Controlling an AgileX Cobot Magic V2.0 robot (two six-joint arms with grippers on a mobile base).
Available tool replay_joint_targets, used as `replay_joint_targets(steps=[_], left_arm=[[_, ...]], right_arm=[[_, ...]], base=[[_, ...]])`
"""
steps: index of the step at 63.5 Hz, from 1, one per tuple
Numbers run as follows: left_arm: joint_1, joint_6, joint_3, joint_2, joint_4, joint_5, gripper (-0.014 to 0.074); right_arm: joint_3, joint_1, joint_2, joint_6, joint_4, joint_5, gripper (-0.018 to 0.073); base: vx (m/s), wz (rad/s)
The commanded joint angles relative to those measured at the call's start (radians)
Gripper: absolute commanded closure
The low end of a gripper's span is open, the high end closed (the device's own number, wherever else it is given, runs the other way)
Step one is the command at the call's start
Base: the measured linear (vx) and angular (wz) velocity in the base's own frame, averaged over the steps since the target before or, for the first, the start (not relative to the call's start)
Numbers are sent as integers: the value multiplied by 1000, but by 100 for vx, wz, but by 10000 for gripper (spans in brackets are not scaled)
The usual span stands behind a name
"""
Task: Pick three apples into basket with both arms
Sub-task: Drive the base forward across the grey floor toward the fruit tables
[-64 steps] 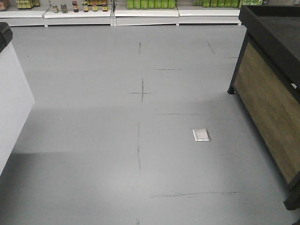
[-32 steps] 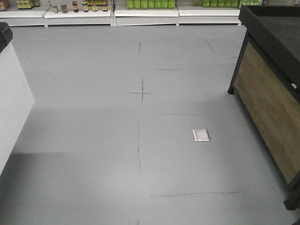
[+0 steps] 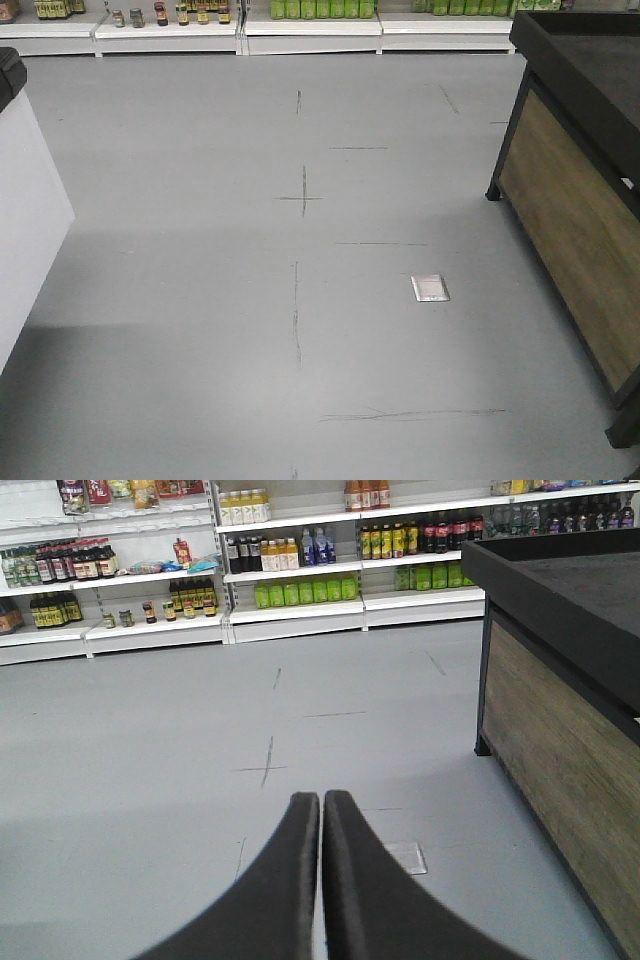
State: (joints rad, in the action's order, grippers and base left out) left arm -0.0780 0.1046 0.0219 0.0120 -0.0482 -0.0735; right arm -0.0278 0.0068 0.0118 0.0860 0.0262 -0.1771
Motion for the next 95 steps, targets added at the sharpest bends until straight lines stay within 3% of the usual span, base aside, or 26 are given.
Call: replay_joint_targets(steps=[1, 95], left_arm=[[1, 8, 9, 16, 9, 73, 603], [1, 8, 9, 16, 9, 73, 603]], right_arm=[[-14, -5, 13, -9, 3, 74, 568], [-14, -5, 13, -9, 3, 74, 568]], base=[[0, 0], [5, 3]])
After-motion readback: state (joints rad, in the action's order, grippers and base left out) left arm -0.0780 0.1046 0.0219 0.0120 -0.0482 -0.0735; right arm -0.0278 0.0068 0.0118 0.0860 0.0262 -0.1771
